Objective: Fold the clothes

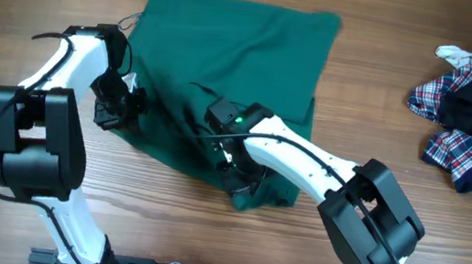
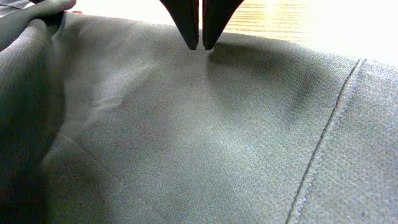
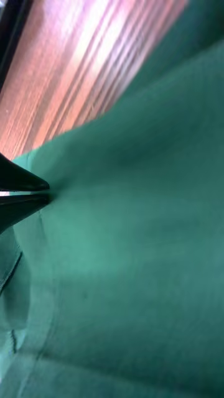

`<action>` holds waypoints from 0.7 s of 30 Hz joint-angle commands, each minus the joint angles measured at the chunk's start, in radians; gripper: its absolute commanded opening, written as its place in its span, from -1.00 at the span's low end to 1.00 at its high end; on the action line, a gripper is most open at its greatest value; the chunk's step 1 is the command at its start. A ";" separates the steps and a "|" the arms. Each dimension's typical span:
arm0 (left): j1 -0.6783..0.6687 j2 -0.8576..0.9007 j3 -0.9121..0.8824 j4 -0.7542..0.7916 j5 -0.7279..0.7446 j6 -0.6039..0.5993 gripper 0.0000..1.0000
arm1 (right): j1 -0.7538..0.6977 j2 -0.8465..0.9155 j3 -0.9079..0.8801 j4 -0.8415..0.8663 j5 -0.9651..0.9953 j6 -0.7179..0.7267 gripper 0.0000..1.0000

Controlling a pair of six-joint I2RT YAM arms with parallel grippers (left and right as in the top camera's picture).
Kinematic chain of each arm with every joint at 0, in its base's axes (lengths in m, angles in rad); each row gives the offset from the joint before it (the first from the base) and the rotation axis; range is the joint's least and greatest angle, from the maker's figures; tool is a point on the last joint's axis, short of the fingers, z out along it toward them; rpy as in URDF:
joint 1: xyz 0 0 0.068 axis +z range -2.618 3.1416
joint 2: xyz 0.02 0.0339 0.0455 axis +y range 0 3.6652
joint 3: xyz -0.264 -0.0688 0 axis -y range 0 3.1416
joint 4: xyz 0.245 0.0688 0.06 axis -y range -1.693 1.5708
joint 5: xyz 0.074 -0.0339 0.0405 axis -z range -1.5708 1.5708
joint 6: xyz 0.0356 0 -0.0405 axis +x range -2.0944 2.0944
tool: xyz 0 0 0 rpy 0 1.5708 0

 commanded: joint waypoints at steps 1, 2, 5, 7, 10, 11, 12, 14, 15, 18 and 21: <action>0.003 -0.012 -0.007 -0.015 0.005 -0.010 -0.92 | -0.030 0.007 -0.003 -0.031 0.101 0.161 -0.91; 0.004 -0.012 -0.007 -0.023 0.005 -0.006 -0.92 | -0.048 0.007 -0.003 -0.033 0.119 0.201 -0.91; 0.003 -0.012 -0.007 -0.042 0.005 -0.006 -0.92 | -0.118 0.007 -0.003 -0.039 0.125 0.234 -0.91; 0.003 -0.012 -0.007 -0.033 0.005 -0.003 -0.92 | -0.180 0.007 -0.003 0.029 0.172 0.224 -0.91; 0.003 -0.012 -0.007 -0.014 0.005 -0.003 -0.92 | -0.269 0.005 0.043 0.154 0.175 0.126 -0.91; 0.003 -0.012 -0.007 -0.015 0.005 -0.003 -0.92 | -0.299 0.005 0.076 0.177 0.182 0.119 -0.91; 0.003 -0.012 -0.007 -0.015 0.005 -0.002 -0.92 | -0.337 0.005 0.117 0.203 0.181 0.108 -0.91; 0.003 -0.012 -0.007 -0.014 0.005 -0.002 -0.92 | -0.393 0.005 0.159 0.240 0.181 0.076 -0.91; 0.003 -0.012 -0.007 -0.010 0.005 -0.002 -0.92 | -0.422 0.005 0.163 0.272 0.180 0.073 -0.92; 0.003 -0.012 -0.007 0.004 0.005 -0.002 -0.92 | -0.493 0.015 0.163 0.415 0.084 0.048 -0.91; 0.003 -0.012 -0.007 0.008 0.005 -0.002 -0.92 | -0.508 0.040 0.164 0.454 -0.036 0.032 -0.91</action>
